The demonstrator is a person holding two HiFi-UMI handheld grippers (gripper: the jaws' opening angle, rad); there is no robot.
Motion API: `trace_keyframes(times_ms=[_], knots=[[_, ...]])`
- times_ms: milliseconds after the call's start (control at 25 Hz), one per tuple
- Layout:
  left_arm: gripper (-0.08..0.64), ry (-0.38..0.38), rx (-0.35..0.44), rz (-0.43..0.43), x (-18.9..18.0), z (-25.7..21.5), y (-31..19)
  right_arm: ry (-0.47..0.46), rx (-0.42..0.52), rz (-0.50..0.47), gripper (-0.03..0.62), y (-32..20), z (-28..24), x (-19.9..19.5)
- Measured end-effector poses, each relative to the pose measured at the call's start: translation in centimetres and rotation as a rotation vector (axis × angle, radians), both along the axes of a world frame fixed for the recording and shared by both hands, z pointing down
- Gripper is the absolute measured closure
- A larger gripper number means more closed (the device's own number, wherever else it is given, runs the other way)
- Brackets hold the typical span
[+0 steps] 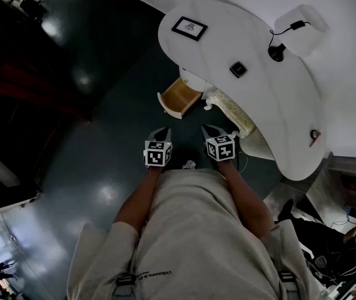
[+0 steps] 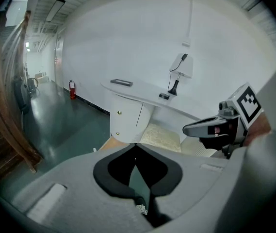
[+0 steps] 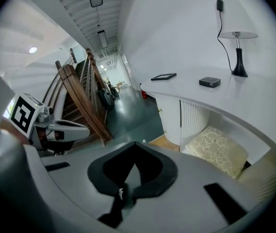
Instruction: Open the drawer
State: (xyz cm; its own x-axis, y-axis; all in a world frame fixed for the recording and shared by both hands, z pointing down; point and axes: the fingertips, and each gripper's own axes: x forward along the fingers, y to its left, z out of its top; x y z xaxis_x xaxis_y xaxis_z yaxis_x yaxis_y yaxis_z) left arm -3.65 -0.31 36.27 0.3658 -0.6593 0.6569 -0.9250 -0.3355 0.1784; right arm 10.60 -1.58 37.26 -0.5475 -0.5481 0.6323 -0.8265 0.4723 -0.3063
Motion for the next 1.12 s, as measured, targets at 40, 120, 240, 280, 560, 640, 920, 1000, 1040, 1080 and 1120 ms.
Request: trace_keyframes(times_ms=[40,120,240,280,560,640,920,1000,1040,1080,1120], knots=[[0.549,0.001,0.001,-0.005,0.0,0.0,0.1,-0.003,0.000,-0.002,0.578,0.1,0.0,0.0],[0.551,0.007,0.006,-0.016,-0.1,-0.1,0.1,-0.005,0.001,-0.007,0.578,0.2,0.1,0.0],[0.551,0.029,0.012,-0.018,0.0,-0.4,-0.2,-0.006,0.006,-0.004,0.578,0.1,0.0,0.0],[0.551,0.036,0.015,-0.014,0.1,-0.5,-0.2,-0.005,0.006,-0.004,0.578,0.2,0.0,-0.1],[0.551,0.039,0.017,0.054,1.7,-0.4,-0.2,0.025,0.022,0.022,0.578,0.3,-0.1,0.9],[0.551,0.040,0.013,0.057,1.5,-0.3,-0.3,0.036,0.026,0.035,0.578,0.1,-0.1,1.2],[0.551,0.043,0.011,0.065,1.1,-0.4,-0.2,0.046,0.025,0.021,0.578,-0.1,-0.1,0.4],[0.551,0.050,0.023,0.074,1.0,-0.6,-0.3,0.047,0.029,0.008,0.578,-0.4,-0.1,-0.2],[0.551,0.055,0.028,0.077,0.9,-0.7,-0.4,0.047,0.030,0.002,0.578,-0.5,-0.2,-0.5],[0.551,0.061,0.030,0.077,0.9,-0.8,-0.4,0.047,0.031,-0.003,0.578,-0.5,-0.1,-0.7],[0.551,0.067,0.031,0.072,0.7,-0.8,-0.3,0.048,0.032,-0.008,0.578,-0.5,-0.1,-0.9]])
